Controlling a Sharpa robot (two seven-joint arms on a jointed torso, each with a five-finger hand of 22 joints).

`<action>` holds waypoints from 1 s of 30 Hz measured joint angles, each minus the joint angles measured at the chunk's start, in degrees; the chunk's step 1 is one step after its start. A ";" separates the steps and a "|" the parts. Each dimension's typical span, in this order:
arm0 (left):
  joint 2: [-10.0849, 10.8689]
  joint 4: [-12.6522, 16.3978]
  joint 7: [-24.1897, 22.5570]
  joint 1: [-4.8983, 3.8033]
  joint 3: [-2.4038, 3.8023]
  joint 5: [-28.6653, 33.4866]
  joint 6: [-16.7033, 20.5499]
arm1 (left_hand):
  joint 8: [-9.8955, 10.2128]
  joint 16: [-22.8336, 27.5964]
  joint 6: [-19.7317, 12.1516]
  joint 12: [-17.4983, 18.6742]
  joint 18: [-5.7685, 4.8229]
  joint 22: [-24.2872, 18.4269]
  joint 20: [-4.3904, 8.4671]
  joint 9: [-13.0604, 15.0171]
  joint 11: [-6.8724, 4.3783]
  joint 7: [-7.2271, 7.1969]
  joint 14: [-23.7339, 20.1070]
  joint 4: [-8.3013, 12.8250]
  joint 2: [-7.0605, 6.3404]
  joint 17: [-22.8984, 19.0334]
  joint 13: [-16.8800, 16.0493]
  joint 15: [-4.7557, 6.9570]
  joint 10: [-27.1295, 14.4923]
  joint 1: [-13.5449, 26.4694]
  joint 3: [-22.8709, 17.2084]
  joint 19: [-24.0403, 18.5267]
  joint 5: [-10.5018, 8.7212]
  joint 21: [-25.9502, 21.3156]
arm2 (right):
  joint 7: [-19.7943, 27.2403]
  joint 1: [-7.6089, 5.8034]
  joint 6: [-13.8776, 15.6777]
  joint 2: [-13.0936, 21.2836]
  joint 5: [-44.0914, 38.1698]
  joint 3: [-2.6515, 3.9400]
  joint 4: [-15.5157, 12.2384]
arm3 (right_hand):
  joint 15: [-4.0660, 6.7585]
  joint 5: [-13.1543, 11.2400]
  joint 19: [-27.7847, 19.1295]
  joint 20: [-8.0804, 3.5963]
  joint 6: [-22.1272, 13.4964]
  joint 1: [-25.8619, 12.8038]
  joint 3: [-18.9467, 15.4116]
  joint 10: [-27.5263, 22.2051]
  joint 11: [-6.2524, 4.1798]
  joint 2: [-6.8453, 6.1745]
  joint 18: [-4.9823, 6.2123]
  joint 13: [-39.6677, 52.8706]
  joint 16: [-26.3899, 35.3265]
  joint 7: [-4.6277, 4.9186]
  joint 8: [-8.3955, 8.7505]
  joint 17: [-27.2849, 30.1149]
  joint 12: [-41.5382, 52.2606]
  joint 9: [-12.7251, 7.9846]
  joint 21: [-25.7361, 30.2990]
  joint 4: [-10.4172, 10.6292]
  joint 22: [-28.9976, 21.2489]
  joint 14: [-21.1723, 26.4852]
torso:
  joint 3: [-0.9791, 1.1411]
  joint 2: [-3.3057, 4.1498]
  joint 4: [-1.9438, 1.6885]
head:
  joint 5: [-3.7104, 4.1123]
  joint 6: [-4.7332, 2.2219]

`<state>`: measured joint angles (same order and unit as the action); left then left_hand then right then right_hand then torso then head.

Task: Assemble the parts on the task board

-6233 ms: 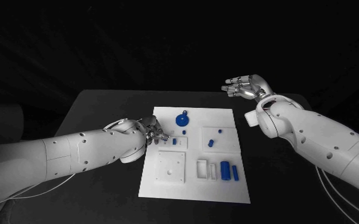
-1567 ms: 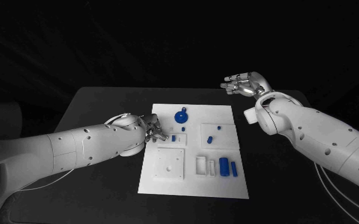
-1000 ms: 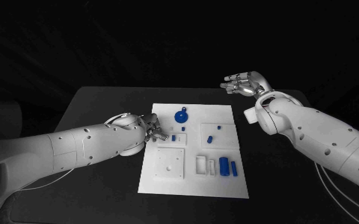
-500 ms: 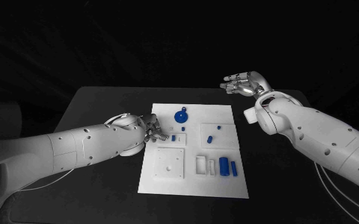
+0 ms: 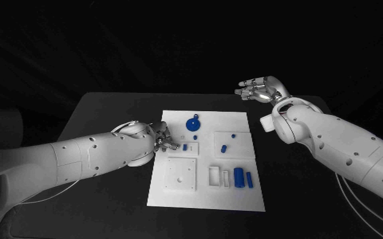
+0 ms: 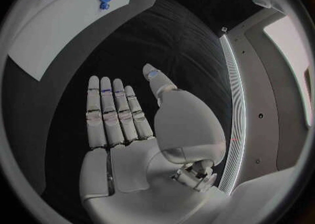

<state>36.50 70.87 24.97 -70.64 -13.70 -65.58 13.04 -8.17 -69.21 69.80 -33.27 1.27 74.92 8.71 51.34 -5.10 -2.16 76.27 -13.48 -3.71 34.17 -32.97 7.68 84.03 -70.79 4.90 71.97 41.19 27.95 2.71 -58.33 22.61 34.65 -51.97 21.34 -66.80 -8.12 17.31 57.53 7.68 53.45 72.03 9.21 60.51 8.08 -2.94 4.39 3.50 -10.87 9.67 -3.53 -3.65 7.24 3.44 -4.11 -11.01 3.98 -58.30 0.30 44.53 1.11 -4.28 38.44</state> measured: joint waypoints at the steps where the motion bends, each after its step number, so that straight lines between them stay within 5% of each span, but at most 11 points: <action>1: 0.00 -0.03 0.02 0.00 -0.01 0.01 0.01 | 0.00 0.00 0.00 0.00 0.00 0.00 0.00 0.00 0.00 0.00 0.00 -0.20 0.00 0.00 0.00 0.00 0.00 0.00 0.07 0.00 0.00 0.00 | -0.01 0.00 0.00 0.00 0.00 0.00 0.00 | 0.00 0.00 0.00 0.00 0.00 0.00 0.07 0.00 0.00 0.00 0.00 0.00 0.00 0.00 0.00 0.00 0.00 0.00 0.00 -0.06 0.00 0.00 | 0.00 0.00 0.00 | 0.03 0.00; 30: -0.28 -0.20 0.45 0.07 -0.05 0.62 0.67 | -0.11 0.00 0.00 0.00 0.03 -0.02 0.00 0.37 0.00 0.00 -0.01 -1.95 -0.98 0.00 -0.04 -0.01 0.00 0.98 0.86 0.00 -0.61 -0.20 | -0.32 0.03 -0.06 -0.04 -0.03 0.00 0.28 | 0.00 0.00 -0.22 0.22 0.00 0.00 -0.32 0.00 0.00 0.00 0.00 0.00 0.23 0.00 0.00 0.00 0.00 0.00 0.00 -0.76 0.00 0.00 | 0.00 -0.01 0.00 | 0.19 -0.01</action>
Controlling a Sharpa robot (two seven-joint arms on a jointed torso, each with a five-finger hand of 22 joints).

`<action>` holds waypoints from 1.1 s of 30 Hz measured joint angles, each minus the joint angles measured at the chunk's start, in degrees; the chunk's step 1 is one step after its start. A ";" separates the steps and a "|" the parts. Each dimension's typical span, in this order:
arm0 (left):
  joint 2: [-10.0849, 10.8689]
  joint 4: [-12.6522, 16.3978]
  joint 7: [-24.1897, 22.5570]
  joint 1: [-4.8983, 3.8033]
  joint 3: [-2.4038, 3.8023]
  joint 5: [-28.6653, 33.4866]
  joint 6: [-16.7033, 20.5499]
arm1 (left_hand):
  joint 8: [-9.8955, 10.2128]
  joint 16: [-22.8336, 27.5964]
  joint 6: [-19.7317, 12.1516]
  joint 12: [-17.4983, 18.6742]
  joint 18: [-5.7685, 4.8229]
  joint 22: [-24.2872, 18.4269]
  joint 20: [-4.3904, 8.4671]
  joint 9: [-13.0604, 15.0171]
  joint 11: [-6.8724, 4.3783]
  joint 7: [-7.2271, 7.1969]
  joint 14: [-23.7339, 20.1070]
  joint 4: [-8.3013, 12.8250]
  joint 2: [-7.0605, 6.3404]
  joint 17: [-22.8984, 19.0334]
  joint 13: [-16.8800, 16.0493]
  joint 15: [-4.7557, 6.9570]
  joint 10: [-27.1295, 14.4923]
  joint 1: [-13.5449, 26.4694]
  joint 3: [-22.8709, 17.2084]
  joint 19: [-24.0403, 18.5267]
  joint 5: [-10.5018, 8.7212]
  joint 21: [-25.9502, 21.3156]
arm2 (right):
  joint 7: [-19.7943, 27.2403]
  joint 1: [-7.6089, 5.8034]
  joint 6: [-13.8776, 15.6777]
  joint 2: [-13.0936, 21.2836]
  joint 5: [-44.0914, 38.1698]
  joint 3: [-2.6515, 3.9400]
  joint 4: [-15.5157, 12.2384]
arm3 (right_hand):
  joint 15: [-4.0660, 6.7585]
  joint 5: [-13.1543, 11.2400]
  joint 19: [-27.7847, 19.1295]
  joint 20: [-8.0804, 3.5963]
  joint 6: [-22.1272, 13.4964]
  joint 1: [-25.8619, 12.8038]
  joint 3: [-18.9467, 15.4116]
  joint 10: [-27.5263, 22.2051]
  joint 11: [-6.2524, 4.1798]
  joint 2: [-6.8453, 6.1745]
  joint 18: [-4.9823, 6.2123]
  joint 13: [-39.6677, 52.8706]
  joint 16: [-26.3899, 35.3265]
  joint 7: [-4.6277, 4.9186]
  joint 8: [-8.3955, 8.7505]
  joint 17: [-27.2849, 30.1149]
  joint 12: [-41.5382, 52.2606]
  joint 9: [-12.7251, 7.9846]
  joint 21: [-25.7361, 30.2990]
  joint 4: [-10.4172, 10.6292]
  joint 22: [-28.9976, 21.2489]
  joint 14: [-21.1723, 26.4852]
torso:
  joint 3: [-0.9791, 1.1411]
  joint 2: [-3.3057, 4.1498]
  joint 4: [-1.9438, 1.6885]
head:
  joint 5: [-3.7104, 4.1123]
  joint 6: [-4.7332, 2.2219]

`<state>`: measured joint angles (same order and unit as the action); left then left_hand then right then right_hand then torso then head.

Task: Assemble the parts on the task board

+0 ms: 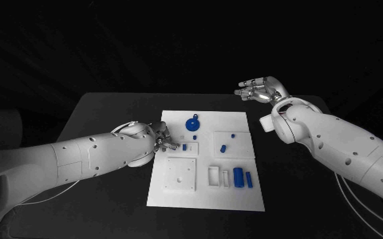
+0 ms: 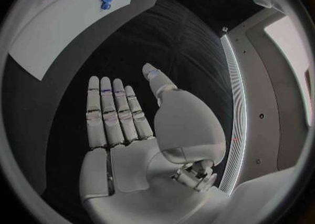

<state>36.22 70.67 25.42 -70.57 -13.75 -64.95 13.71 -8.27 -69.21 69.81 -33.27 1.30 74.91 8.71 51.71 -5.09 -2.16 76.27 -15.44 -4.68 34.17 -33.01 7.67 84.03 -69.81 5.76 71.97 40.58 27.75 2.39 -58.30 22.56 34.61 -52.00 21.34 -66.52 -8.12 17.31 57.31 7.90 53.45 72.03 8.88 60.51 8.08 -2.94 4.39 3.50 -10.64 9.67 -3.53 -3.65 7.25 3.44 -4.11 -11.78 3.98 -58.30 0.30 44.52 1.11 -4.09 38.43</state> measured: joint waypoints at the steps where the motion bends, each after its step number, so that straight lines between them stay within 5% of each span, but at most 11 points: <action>1: 0.01 0.02 0.01 0.00 0.00 0.02 0.02 | 0.00 0.00 0.00 0.00 0.00 0.00 0.00 0.00 0.00 0.00 0.00 -0.23 0.00 0.00 0.00 0.00 0.00 0.00 -0.07 0.00 0.00 0.00 | 0.00 0.00 0.00 0.00 0.00 0.00 0.01 | 0.00 0.00 0.00 0.00 0.00 0.00 -0.01 0.00 0.00 0.00 0.00 0.00 0.00 0.00 0.00 0.00 0.00 0.00 0.00 -0.01 0.00 0.00 | 0.00 0.00 -0.01 | 0.00 0.01; 14: 0.10 0.19 0.04 0.04 -0.02 0.34 0.35 | 0.00 0.00 0.00 0.00 0.00 0.04 0.00 -0.02 0.00 0.00 0.00 -0.53 -1.15 0.00 0.01 0.00 0.00 0.85 -0.26 0.00 -0.70 0.02 | -0.09 0.00 -0.06 -0.01 0.01 0.00 0.22 | 0.00 0.45 0.00 0.00 0.00 -0.89 -0.75 0.00 0.00 0.24 0.00 0.00 0.00 0.00 0.00 0.00 0.00 0.00 0.00 0.73 0.00 0.00 | 0.02 0.00 -0.01 | 0.01 0.03; 21: 0.08 0.23 0.04 0.05 -0.02 0.52 0.51 | -0.21 0.00 0.20 0.00 0.00 0.04 0.00 0.11 0.00 0.20 0.00 -0.69 -1.43 0.00 0.02 0.00 0.00 1.14 -0.42 0.00 -5.15 0.02 | -0.29 0.00 -0.06 -0.01 0.04 0.00 0.51 | -0.18 1.03 0.00 0.00 0.00 -1.02 -2.48 -0.21 0.21 0.20 0.00 0.00 0.00 0.00 0.00 0.00 0.00 0.00 0.00 2.47 0.00 0.18 | 0.00 0.00 0.01 | 0.08 0.05; 33: 0.10 0.23 0.01 0.05 -0.02 0.77 0.63 | -0.21 0.00 0.20 0.00 0.01 0.03 0.00 0.24 0.00 0.20 0.00 -0.68 -2.20 0.01 -0.03 0.00 0.00 1.91 -0.74 0.00 -6.03 0.02 | -0.55 0.01 -0.06 0.00 0.08 0.00 0.65 | -0.18 1.33 -0.43 0.01 0.00 -0.99 -2.79 -0.21 0.21 0.22 0.00 0.00 0.00 0.00 0.00 0.00 0.00 0.00 0.00 2.78 0.00 0.18 | 0.03 0.00 -0.01 | 0.09 0.03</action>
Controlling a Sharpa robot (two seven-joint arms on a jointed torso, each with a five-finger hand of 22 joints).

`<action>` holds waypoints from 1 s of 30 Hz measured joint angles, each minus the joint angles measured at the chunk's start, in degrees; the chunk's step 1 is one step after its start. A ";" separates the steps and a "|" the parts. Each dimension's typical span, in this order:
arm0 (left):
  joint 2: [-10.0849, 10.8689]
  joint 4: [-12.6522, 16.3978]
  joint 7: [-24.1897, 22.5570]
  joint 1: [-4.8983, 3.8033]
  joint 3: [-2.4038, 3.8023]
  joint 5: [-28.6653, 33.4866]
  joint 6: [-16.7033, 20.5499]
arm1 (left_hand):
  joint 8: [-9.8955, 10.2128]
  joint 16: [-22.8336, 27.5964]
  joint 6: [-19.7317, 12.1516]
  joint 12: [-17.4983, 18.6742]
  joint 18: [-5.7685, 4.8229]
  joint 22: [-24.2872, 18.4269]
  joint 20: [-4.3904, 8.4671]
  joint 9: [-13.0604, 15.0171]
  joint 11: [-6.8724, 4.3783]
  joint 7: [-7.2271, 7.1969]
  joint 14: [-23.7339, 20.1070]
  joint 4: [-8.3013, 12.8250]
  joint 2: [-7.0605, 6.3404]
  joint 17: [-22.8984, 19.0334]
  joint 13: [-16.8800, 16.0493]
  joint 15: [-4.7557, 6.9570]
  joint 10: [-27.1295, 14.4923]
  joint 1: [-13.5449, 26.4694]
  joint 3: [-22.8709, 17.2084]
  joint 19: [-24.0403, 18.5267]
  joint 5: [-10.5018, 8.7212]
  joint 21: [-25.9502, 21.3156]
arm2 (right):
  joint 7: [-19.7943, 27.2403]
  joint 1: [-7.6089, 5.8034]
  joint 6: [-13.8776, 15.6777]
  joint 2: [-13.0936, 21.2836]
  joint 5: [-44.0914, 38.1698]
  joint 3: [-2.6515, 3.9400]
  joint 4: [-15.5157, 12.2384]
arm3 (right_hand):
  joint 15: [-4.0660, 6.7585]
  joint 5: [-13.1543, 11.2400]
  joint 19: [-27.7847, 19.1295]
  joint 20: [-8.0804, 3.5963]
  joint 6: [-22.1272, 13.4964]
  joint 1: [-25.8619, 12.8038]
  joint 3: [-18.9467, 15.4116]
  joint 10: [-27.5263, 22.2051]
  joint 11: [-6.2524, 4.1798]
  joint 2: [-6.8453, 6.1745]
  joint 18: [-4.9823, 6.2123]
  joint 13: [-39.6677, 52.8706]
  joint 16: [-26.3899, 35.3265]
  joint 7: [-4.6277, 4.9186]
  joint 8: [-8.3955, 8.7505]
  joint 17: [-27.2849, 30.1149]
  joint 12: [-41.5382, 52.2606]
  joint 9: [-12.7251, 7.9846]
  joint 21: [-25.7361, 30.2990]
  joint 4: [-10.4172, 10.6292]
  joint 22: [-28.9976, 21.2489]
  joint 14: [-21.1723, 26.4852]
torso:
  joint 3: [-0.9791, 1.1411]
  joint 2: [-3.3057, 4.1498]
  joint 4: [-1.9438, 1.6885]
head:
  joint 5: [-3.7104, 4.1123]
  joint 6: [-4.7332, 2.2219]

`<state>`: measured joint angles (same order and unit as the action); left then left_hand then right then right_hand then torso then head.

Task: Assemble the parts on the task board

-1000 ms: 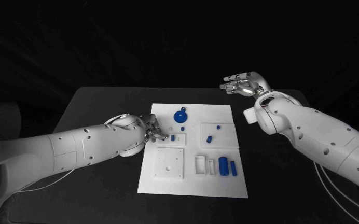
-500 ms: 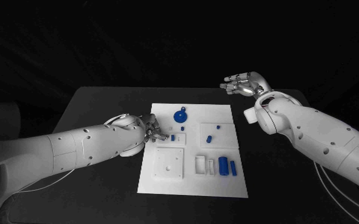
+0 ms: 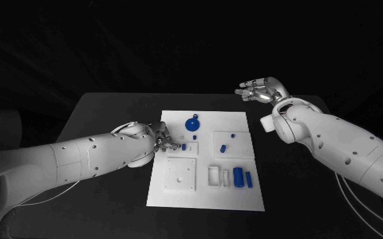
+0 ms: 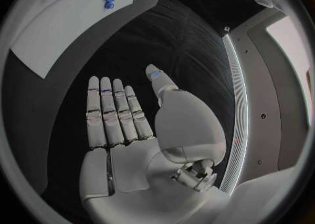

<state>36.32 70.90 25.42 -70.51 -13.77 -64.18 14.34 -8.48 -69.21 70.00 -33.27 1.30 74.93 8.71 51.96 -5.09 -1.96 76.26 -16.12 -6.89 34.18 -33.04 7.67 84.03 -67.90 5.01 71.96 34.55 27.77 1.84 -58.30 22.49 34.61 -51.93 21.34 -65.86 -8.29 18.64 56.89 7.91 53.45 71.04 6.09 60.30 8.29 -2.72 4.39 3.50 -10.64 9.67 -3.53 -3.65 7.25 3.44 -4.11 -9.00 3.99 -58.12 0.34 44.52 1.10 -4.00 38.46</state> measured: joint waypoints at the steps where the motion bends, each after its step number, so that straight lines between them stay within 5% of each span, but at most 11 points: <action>1: 0.00 0.00 0.00 0.00 0.00 0.01 0.00 | 0.00 0.00 0.00 0.00 0.00 0.00 0.00 0.00 0.00 0.00 0.00 0.00 0.00 0.00 0.00 0.00 0.00 0.00 0.00 0.00 0.00 0.00 | -0.01 0.00 0.00 0.00 0.00 0.00 0.00 | 0.00 0.13 0.00 0.00 0.00 0.00 -0.15 0.00 0.00 0.00 0.00 0.00 0.00 0.00 0.00 0.00 0.00 0.00 0.00 0.15 0.00 0.00 | 0.00 0.00 0.00 | -0.02 -0.01; 13: 0.08 -0.05 0.00 0.00 0.00 0.14 0.00 | 0.00 0.00 0.00 0.00 0.00 -0.01 0.00 -0.01 0.00 0.00 0.00 -0.23 0.02 0.00 0.00 0.00 0.00 -0.02 -0.23 0.00 0.00 0.00 | -0.10 0.00 -0.05 0.03 0.01 0.00 0.03 | -0.20 0.22 0.00 0.00 0.00 0.00 -0.15 0.00 0.00 0.00 0.00 0.00 0.00 0.00 0.00 0.00 0.00 0.00 0.00 0.15 0.00 0.20 | -0.03 0.00 -0.01 | 0.01 -0.11; 21: 1.06 0.72 -0.02 0.00 0.11 0.60 0.04 | 0.00 0.23 0.00 0.00 0.00 -0.01 0.00 -0.02 0.00 0.00 0.00 -0.35 -1.41 -0.09 0.01 0.00 0.00 2.38 -0.35 0.00 -0.67 -0.22 | -0.13 0.00 -0.07 0.05 0.02 0.00 0.08 | -0.20 0.22 -0.19 0.19 0.00 0.24 -0.38 0.00 0.00 -0.23 0.00 0.00 0.00 0.00 0.00 0.00 0.00 0.00 0.00 0.38 0.00 0.21 | -0.07 0.00 -0.02 | 0.08 -0.21; 22: 1.20 0.89 -0.05 -0.01 0.15 0.70 0.05 | 0.00 0.23 -0.13 0.00 0.00 -0.01 0.00 -0.02 0.00 0.13 -0.01 -0.35 -1.62 -0.12 0.01 0.00 0.00 3.36 -0.35 0.00 -3.16 -0.22 | -0.14 0.00 -0.07 0.05 0.02 0.00 0.08 | -0.20 0.22 -0.19 0.19 0.00 0.24 -0.38 0.00 0.00 -0.23 0.00 0.00 0.00 0.00 0.00 0.00 0.00 0.00 0.00 0.38 0.00 0.20 | -0.06 0.00 -0.03 | 0.09 -0.21; 23: 1.36 1.09 -0.09 -0.04 0.21 0.82 0.08 | 0.23 0.50 -0.63 0.00 0.00 -0.01 0.00 -0.17 0.21 0.63 -0.13 -0.35 -2.65 -0.24 0.01 -0.13 -0.20 4.85 -0.35 0.00 -8.85 -0.46 | -0.14 0.00 -0.07 0.05 0.02 0.00 0.09 | -0.20 0.22 -0.19 0.19 0.00 0.24 -0.38 0.00 0.00 -0.23 0.00 0.00 0.00 0.00 0.00 0.00 0.00 0.00 0.00 0.38 0.00 0.20 | -0.06 0.00 -0.05 | 0.09 -0.21; 25: 1.54 1.33 -0.13 -0.12 0.30 0.98 0.13 | 0.67 0.67 -0.97 0.00 0.00 -0.01 0.00 -0.85 0.40 0.97 -0.23 -0.45 -3.82 -0.44 0.01 -0.22 -0.40 6.01 -0.45 0.00 -13.55 -0.62 | -0.15 0.00 -0.07 0.05 0.02 0.00 0.09 | -0.20 0.23 -0.19 0.19 0.00 0.24 -0.38 0.00 0.00 -0.23 0.00 0.00 0.00 0.00 0.00 0.00 0.00 0.00 0.00 0.38 0.00 0.20 | -0.07 -0.01 -0.05 | 0.10 -0.22; 30: 1.93 1.78 -0.25 -0.34 0.50 1.39 0.44 | 1.66 0.66 -1.64 0.00 0.00 -0.02 -0.32 -3.99 0.61 1.64 -0.23 -0.50 -4.28 -0.80 0.13 -0.22 -0.61 7.15 -0.50 0.32 -16.09 -1.00 | -0.16 0.00 -0.07 0.03 0.02 0.00 0.10 | -0.20 0.51 -0.19 0.19 -0.21 0.24 -0.54 -0.21 0.21 -0.23 0.00 0.00 0.00 0.20 0.00 0.00 0.00 0.00 0.00 0.54 0.00 0.20 | -0.07 -0.01 -0.05 | 0.05 -0.28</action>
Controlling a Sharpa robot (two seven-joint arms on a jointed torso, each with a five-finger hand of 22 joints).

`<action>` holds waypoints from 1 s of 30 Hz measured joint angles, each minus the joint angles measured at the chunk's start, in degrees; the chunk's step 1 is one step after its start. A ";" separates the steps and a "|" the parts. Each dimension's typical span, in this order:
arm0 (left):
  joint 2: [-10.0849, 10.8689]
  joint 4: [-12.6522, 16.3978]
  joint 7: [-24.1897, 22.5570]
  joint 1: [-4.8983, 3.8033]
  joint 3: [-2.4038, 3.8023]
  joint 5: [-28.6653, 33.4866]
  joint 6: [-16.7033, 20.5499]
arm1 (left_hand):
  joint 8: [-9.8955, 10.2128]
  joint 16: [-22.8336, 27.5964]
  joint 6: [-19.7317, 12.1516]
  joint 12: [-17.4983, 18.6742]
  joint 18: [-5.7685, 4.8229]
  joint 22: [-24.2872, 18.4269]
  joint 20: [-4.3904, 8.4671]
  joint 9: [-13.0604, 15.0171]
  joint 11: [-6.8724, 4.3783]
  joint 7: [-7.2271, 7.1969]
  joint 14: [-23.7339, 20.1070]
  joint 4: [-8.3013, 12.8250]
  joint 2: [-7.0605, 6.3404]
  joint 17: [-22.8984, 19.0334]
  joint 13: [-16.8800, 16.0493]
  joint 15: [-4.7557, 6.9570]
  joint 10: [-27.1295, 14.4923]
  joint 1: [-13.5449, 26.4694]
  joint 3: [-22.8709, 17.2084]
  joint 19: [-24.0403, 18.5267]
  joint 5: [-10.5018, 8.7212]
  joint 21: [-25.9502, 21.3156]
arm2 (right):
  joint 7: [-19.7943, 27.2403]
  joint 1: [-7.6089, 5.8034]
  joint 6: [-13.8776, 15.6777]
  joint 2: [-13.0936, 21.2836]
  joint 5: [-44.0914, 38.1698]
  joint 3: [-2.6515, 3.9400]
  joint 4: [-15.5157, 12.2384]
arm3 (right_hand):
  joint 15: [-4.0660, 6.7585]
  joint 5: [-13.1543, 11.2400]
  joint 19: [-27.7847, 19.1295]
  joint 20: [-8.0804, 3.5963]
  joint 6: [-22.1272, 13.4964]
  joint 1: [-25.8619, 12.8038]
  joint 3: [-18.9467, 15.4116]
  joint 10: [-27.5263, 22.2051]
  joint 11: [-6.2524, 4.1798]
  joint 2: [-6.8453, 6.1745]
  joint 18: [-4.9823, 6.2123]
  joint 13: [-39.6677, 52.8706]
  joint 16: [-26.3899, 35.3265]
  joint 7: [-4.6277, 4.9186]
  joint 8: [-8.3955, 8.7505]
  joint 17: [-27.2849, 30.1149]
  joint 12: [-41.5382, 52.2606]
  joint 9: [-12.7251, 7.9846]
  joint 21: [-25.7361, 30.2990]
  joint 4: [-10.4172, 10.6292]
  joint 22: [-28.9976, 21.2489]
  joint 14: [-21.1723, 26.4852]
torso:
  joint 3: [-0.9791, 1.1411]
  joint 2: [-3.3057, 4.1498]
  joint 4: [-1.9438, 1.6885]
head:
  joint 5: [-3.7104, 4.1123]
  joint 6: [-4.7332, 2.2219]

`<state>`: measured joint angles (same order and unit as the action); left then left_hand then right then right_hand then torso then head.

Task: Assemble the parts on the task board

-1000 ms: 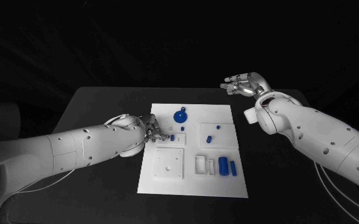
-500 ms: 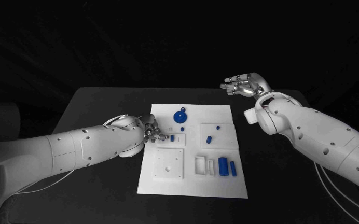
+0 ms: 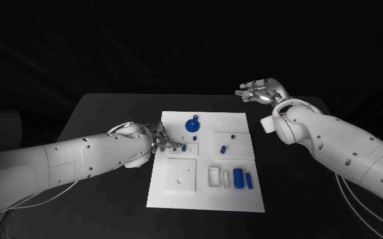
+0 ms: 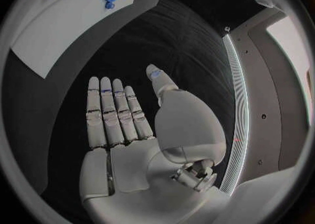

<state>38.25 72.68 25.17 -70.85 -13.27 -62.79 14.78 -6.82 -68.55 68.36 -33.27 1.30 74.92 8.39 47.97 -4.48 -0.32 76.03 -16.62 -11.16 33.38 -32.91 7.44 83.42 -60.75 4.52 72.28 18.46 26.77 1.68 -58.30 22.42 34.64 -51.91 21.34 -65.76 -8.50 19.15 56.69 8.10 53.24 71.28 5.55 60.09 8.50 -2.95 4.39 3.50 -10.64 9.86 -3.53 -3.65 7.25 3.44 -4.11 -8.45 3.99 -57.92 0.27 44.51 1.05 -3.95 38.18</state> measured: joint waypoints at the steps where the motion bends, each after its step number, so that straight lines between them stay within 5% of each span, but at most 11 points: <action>1: 0.06 0.02 -0.04 -0.03 0.05 0.13 0.08 | 0.06 0.00 0.00 0.00 0.00 0.00 0.00 -1.65 0.00 0.00 -0.04 0.00 -0.05 -0.10 0.07 -0.04 0.00 0.05 0.00 0.00 -0.12 -0.25 | 0.00 0.00 0.00 0.00 0.00 0.00 0.00 | 0.00 0.00 0.00 0.00 0.00 0.00 0.00 0.00 0.00 0.00 0.00 0.00 0.00 0.00 0.00 0.00 0.00 0.00 0.00 0.00 0.00 0.00 | 0.00 0.00 0.00 | -0.02 -0.01; 8: 0.19 0.18 -0.21 -0.10 0.41 1.19 0.50 | 0.06 0.00 -0.51 0.00 0.01 -0.01 -0.07 -6.03 0.21 0.51 -0.19 -0.16 -0.30 -0.30 0.26 -0.19 -0.21 1.51 0.16 0.07 -3.08 -0.32 | -0.02 0.03 0.00 -0.07 0.00 0.00 0.10 | 0.00 0.00 0.00 0.00 0.00 0.00 0.16 0.00 0.00 0.00 0.00 0.00 0.00 0.00 0.00 0.00 0.00 0.00 0.00 0.16 0.00 0.00 | 0.00 0.01 0.03 | -0.09 -0.01; 13: 0.51 0.28 -0.25 -0.12 1.21 1.78 0.79 | -0.34 0.00 -0.51 0.00 0.00 -0.01 -0.20 -6.76 0.21 0.51 -0.19 -0.23 0.11 -0.33 0.33 -0.20 -0.21 1.92 -0.34 0.20 -2.93 -0.52 | -0.03 0.09 0.00 -0.11 0.00 0.00 0.18 | -0.19 0.37 0.00 0.00 -0.21 0.00 0.16 0.00 0.00 0.00 0.00 0.00 0.00 -0.21 0.00 0.00 0.07 0.00 0.00 0.16 0.00 0.20 | 0.02 0.02 0.03 | -0.12 -0.01; 17: 0.93 0.52 -0.54 -0.50 1.87 2.34 1.10 | 0.03 1.12 -1.88 0.96 0.01 -0.01 -0.81 -8.48 0.84 1.04 -1.11 0.07 2.51 -0.74 1.01 -0.97 -1.55 -0.69 -1.35 -0.45 1.05 -1.50 | -0.03 0.14 0.00 -0.11 0.00 0.00 0.21 | -0.19 0.42 0.00 0.00 -0.21 0.00 0.16 0.00 0.00 0.00 0.00 0.00 0.00 -0.21 0.00 0.00 0.23 0.00 0.00 0.16 0.00 0.20 | 0.03 0.02 0.03 | -0.15 -0.09; 20: 1.11 0.79 -1.63 -1.31 2.22 3.18 1.40 | -0.14 3.34 -3.86 3.19 0.01 -0.82 -1.71 -14.00 1.72 2.07 -3.26 1.42 5.01 -1.88 3.15 -1.93 -3.68 -4.76 -0.68 -1.68 5.41 -4.29 | -0.03 0.17 0.00 -0.11 0.01 0.00 0.24 | -0.19 0.94 0.00 0.00 -0.21 0.00 0.32 0.00 0.00 0.00 0.00 0.00 0.00 -0.21 0.00 0.00 0.23 0.00 0.00 0.32 0.00 0.20 | 0.03 0.01 0.04 | -0.15 -0.20; 21: 1.12 0.89 -2.40 -1.67 2.31 3.56 1.53 | -0.16 5.35 -4.91 5.09 0.00 -1.73 -2.17 -15.55 2.29 2.58 -5.07 3.59 6.28 -2.78 4.69 -2.44 -5.62 -8.03 -1.16 -3.03 7.68 -5.87 | -0.03 0.17 0.00 -0.11 0.02 0.00 0.26 | -0.19 0.94 0.00 0.00 -0.21 0.00 0.32 0.00 0.00 0.00 0.00 0.00 0.00 -0.21 0.00 0.00 0.23 0.00 0.00 0.32 0.00 0.20 | 0.04 0.01 0.04 | -0.13 -0.24; 23: 1.04 0.94 -3.95 -2.15 2.42 4.12 1.78 | 0.72 8.90 -6.18 9.13 0.00 -3.76 -3.11 -18.86 3.35 3.71 -7.53 7.35 8.36 -4.44 8.34 -3.44 -8.33 -13.62 -2.55 -4.88 8.60 -8.79 | 0.00 0.18 0.00 -0.11 0.05 0.00 0.32 | -0.19 1.04 0.00 0.00 -0.04 0.00 0.43 0.00 0.00 0.00 0.00 0.00 0.00 -0.30 0.00 0.00 0.23 0.00 0.00 0.21 0.00 0.20 | 0.04 0.01 0.07 | -0.10 -0.29; 24: 0.96 0.94 -4.88 -2.33 2.45 4.41 1.92 | 1.28 10.40 -6.51 11.05 0.00 -4.68 -3.58 -20.53 3.91 4.04 -8.53 8.76 8.89 -5.14 10.27 -3.99 -9.02 -15.78 -3.61 -5.70 8.09 -10.08 | 0.01 0.18 0.00 -0.11 0.06 0.00 0.34 | -0.19 1.04 0.00 0.00 0.22 0.00 0.88 0.00 0.00 0.00 0.00 0.00 0.00 -0.31 0.00 0.00 0.23 0.00 0.00 0.09 0.00 0.20 | 0.05 0.01 0.08 | -0.08 -0.31; 27: 0.40 0.86 -8.17 -2.62 2.49 5.26 2.33 | 2.56 14.15 -5.54 19.02 0.00 -6.61 -4.55 -27.48 5.30 5.29 -9.96 14.40 9.24 -7.37 18.99 -5.23 -10.41 -21.83 -9.93 -6.65 2.15 -12.79 | 0.07 0.19 0.00 -0.10 0.09 0.00 0.44 | -0.19 1.04 0.00 0.00 0.30 0.00 1.55 0.00 0.00 0.00 0.00 0.00 0.00 -0.29 0.00 0.00 0.23 0.00 0.00 -0.56 0.00 0.20 | 0.07 0.01 0.09 | -0.01 -0.44; 30: -0.61 0.57 -11.82 -2.74 2.49 5.61 2.64 | 2.89 15.08 -3.67 24.86 0.94 -4.45 -5.42 -34.21 6.39 6.13 -10.20 19.48 9.03 -8.88 27.03 -5.73 -9.75 -23.10 -13.88 -7.52 -2.47 -12.44 | 0.13 0.19 0.00 -0.09 0.14 0.00 0.50 | -0.19 1.04 0.00 0.00 0.34 0.00 2.35 0.22 -0.22 0.00 0.00 0.00 0.00 -0.29 0.00 0.00 0.22 0.00 0.00 -0.91 0.00 0.20 | 0.07 0.02 0.10 | 0.15 -0.59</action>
<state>37.64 73.25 13.35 -73.59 -10.78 -57.18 17.42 -3.93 -53.47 64.68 -8.41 2.24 70.47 2.97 13.75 1.91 5.81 65.83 2.86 -2.13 24.50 -5.88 1.71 73.67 -83.85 -9.37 64.76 15.99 14.33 1.81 -58.10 22.42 34.55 -51.78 21.34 -65.26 -8.69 20.19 56.70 8.09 53.58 71.28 7.90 60.31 8.28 -2.95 4.39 3.50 -10.64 9.57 -3.53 -3.64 7.47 3.44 -4.11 -9.36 3.99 -57.72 0.34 44.53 1.15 -3.80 37.59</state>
